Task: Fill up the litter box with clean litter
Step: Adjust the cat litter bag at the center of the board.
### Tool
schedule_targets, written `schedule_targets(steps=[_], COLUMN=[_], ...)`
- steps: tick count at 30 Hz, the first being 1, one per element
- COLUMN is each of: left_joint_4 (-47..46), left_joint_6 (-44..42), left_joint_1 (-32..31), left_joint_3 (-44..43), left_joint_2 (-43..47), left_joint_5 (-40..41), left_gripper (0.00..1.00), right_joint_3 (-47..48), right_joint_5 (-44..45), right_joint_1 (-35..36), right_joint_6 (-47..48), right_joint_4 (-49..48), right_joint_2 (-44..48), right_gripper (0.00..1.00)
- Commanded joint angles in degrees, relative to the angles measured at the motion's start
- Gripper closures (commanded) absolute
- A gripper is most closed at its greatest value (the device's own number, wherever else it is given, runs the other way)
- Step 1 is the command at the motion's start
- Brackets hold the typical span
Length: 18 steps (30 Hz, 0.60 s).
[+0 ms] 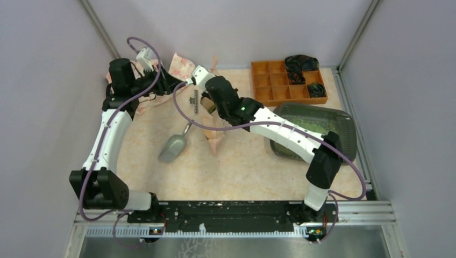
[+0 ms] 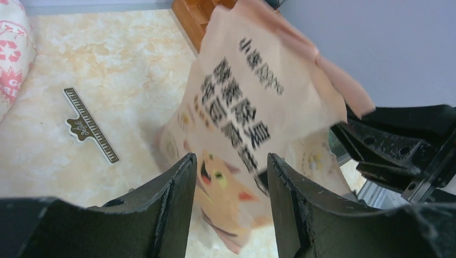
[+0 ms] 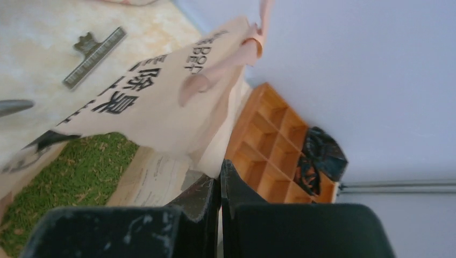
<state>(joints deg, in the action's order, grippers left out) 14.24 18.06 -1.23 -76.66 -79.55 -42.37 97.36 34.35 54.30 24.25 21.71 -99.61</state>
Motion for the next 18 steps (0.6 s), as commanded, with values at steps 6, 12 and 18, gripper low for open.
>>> schedule_targets(steps=[6, 12, 18], left_joint_4=[0.2, -5.4, 4.9], left_joint_6=[-0.7, 5.1, -0.3], left_joint_1=[0.2, -0.4, -0.3], left_joint_3=[2.6, 5.8, 5.6], left_joint_2=[3.1, 3.9, 4.9], left_joint_5=[-2.6, -8.9, 2.9], left_gripper=[0.44, 0.44, 0.44], right_joint_3=[-3.0, 0.3, -0.9], right_joint_5=[14.0, 10.3, 5.9], right_joint_1=[2.3, 2.3, 2.3], right_joint_6=[22.8, 22.0, 22.4], right_joint_4=[-32.1, -26.7, -21.8], right_joint_2=[2.6, -1.0, -3.8], right_gripper=[1.0, 1.0, 1.0])
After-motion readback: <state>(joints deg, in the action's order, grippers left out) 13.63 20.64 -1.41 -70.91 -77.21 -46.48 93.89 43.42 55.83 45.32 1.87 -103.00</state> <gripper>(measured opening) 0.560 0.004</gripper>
